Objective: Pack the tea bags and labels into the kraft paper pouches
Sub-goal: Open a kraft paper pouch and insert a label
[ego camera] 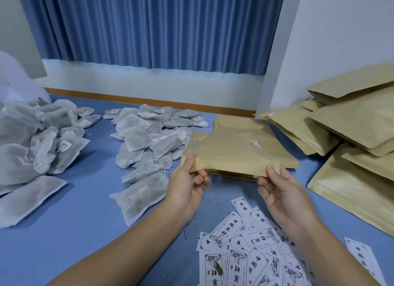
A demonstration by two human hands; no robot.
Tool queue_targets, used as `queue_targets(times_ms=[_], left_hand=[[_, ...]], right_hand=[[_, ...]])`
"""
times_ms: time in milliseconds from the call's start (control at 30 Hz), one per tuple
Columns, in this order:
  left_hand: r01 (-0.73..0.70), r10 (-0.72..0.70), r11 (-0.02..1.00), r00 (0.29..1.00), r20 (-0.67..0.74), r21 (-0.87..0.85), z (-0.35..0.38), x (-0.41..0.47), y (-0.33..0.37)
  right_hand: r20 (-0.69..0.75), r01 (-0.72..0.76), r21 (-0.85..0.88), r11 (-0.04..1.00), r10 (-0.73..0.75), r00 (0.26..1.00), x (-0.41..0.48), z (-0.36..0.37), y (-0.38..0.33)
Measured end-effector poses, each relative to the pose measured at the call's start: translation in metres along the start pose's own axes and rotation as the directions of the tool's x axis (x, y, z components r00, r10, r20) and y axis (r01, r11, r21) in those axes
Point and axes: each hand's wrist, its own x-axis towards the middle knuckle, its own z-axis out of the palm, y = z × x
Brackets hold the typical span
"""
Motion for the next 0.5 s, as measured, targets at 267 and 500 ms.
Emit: queue_targets(times_ms=[267,500], left_hand=[[0.078,-0.136,0.951,0.975,0.178,0.298,-0.003,-0.024,-0.036],[-0.034,-0.028,0.932,0.986,0.165,0.36,-0.005,-0.026,-0.037]], right_hand=[[0.203,0.052,-0.186,0.981,-0.013,0.979,-0.015,0.011,0.014],[0.087,0.111,-0.3,0.947,-0.089,0.992,-0.028,0.022,0.031]])
